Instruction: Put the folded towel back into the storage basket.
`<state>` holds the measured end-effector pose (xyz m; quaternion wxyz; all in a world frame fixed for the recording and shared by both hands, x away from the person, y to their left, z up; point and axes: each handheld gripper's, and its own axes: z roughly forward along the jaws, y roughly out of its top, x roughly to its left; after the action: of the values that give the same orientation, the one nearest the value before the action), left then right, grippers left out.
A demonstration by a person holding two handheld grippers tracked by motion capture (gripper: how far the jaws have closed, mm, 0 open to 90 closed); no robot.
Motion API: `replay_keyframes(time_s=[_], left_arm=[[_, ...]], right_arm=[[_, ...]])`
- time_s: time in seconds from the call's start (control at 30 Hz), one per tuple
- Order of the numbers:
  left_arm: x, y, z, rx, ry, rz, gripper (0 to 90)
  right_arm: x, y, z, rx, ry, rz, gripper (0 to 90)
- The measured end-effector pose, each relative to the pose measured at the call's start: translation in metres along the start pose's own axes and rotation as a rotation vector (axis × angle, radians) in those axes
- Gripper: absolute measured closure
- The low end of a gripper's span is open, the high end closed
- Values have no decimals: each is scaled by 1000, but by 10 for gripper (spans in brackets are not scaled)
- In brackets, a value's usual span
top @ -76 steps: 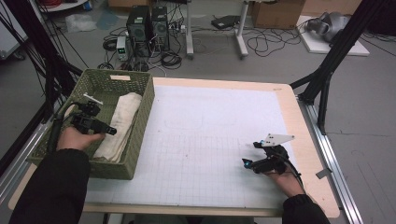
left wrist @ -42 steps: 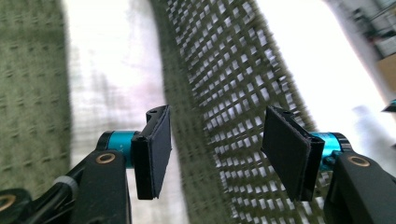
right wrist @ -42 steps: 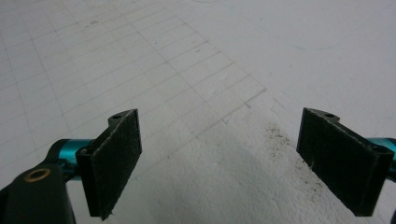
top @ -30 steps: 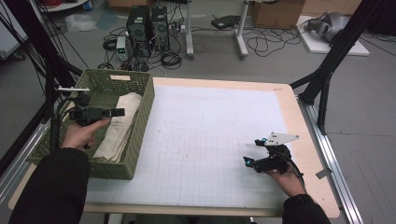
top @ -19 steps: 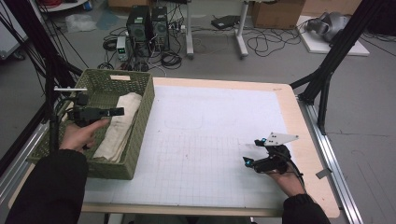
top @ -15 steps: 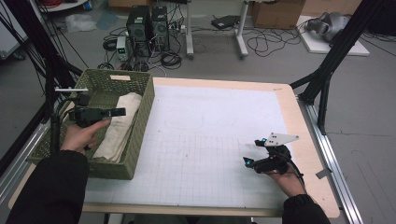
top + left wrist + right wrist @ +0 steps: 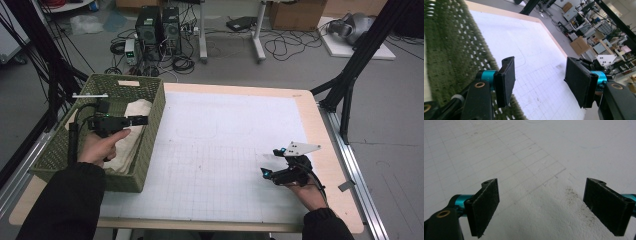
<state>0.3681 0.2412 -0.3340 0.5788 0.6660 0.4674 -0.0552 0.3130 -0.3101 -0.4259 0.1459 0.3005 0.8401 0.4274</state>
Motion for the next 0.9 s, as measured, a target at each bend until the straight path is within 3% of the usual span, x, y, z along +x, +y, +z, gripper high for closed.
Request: replay_keyframes(time_s=[0.6, 0.83, 0.9], left_arm=[[-28, -3, 35, 9, -35, 24, 393], [-41, -5, 48, 19, -13, 41, 397], [-45, -6, 51, 17, 13, 57, 393]], right_arm=[[0, 0, 0, -5, 2, 2, 126], [-1, 0, -1, -9, 3, -3, 126], [-1, 1, -1, -11, 2, -5, 124]])
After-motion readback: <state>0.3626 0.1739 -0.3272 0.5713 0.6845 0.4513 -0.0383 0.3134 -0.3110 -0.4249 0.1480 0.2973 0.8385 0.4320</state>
